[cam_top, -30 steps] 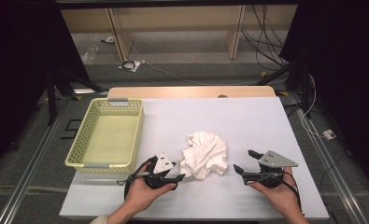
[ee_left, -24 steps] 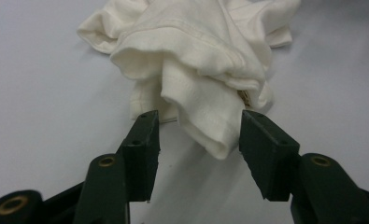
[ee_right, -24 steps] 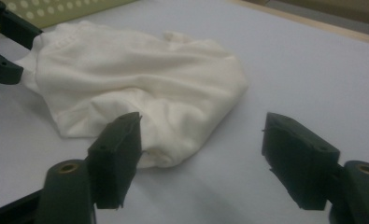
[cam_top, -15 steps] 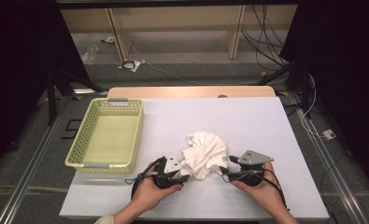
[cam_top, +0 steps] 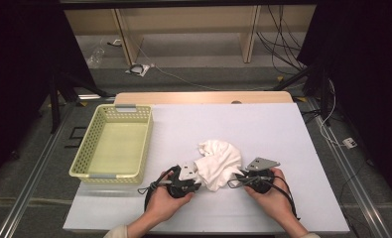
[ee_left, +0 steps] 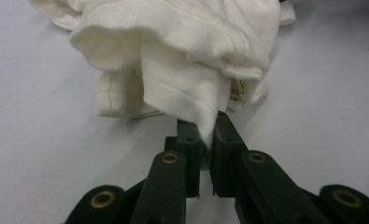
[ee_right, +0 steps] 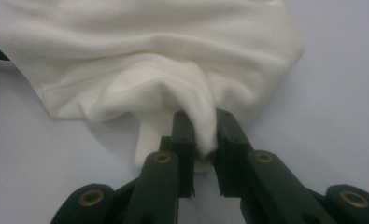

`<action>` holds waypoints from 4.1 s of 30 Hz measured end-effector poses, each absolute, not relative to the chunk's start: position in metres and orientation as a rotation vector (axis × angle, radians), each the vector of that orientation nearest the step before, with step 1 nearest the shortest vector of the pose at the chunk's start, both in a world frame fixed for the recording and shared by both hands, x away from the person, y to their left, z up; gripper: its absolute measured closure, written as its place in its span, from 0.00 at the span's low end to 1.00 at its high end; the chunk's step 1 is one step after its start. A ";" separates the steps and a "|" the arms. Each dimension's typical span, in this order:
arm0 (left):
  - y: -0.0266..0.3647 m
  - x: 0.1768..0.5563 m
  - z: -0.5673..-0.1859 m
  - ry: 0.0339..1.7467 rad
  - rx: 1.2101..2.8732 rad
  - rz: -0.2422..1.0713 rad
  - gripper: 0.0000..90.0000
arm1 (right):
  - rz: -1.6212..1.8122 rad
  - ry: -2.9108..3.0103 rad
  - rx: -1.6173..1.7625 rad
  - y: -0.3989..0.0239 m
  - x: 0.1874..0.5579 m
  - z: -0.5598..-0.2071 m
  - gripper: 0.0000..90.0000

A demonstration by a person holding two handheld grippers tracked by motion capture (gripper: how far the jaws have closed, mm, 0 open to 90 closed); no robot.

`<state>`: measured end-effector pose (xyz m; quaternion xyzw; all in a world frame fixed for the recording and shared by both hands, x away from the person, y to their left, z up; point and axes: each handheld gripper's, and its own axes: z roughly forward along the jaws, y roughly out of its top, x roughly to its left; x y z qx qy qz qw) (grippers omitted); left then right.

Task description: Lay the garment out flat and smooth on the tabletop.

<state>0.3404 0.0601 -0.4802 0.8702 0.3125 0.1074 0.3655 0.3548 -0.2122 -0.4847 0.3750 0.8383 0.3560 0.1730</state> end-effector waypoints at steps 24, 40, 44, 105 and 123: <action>0.075 0.371 -0.471 0.876 2.222 0.386 0.68 | 0.886 2.210 1.142 -0.272 0.338 -0.449 0.73; 0.057 0.383 -0.483 0.840 2.318 0.307 0.71 | 1.124 2.580 0.997 -0.193 0.308 -0.476 0.72; 0.054 0.384 -0.482 0.828 2.333 0.299 0.78 | 1.107 2.615 0.965 -0.175 0.310 -0.480 0.69; 0.030 0.327 -0.467 0.432 2.425 0.420 0.63 | 0.880 2.612 0.765 -0.233 0.305 -0.464 0.57; 0.020 0.331 -0.475 0.424 2.485 0.362 0.85 | 0.896 2.619 0.863 -0.234 0.312 -0.466 0.95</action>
